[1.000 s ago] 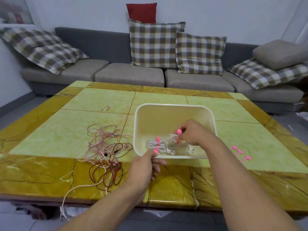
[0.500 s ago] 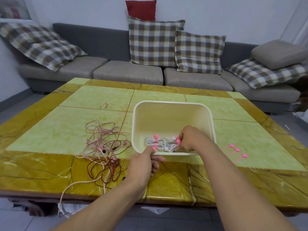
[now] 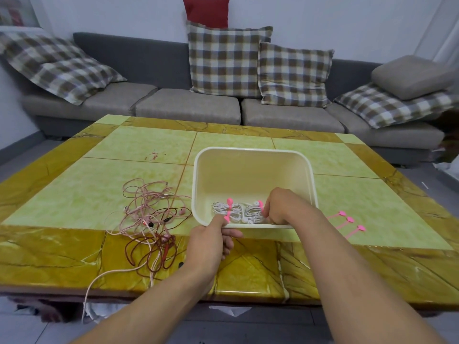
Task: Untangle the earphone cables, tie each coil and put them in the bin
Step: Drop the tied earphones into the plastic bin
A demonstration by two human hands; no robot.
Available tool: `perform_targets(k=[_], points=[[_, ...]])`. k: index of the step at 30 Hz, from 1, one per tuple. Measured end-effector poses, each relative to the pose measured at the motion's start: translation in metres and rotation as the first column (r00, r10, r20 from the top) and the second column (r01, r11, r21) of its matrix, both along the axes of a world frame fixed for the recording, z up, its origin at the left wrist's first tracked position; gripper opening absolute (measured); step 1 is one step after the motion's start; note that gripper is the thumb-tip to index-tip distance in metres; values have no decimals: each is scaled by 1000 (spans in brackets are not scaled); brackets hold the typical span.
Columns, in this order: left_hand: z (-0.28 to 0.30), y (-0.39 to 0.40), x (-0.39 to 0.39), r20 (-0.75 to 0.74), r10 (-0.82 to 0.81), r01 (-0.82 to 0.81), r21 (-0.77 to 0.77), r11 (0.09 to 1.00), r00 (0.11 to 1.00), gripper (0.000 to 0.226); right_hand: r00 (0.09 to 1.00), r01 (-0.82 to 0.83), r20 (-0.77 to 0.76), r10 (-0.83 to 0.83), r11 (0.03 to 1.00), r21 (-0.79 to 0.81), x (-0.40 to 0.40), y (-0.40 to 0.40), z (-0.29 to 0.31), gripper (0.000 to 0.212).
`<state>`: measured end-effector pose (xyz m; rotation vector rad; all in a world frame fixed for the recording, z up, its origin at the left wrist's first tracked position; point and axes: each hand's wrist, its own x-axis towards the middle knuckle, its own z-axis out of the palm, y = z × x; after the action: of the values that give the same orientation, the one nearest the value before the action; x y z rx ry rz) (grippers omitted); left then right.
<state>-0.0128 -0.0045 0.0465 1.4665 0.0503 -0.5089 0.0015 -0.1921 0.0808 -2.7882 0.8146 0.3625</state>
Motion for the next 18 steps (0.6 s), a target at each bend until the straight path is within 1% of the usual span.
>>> perform_targets(k=[2,4,5,7,9,10,11,13,15,18], points=[[0,0,0,0,-3,3,-4,1000,1000,42,1000,-3,1,3,1000,12,1,-1,1,29],[0,1,1,9,-9,9,-9,1000,1000,46,999,6,38,-6,1000,13,-2,-1,9,27],[0,1,2,17,-9,9,-11,1000,1000,49,996,11,83,-12,1000,15,-4,-1,15,26],[2,-1,3,43,0,0,-16,1000,999,51,970,26,241,-36,999,44,-9,-2,25,22],[7,-5,6,87,20,-18,-23,1000,996,48,909,33,411,-69,995,93,-14,2,32,17],[11,-7,8,104,35,-32,-25,999,994,46,889,17,453,-69,993,118,-16,7,36,13],[14,-10,11,114,51,-48,-27,998,992,43,882,-13,468,-53,991,136,-19,12,39,10],[21,-14,18,119,75,-73,-22,997,990,40,888,-45,460,-29,988,149,-25,21,43,15],[26,-17,26,135,82,-82,-9,997,987,39,890,-52,456,-4,992,111,-30,28,46,17],[29,-23,36,143,89,-90,-1,996,986,38,861,-46,508,-2,996,83,-32,29,39,10]])
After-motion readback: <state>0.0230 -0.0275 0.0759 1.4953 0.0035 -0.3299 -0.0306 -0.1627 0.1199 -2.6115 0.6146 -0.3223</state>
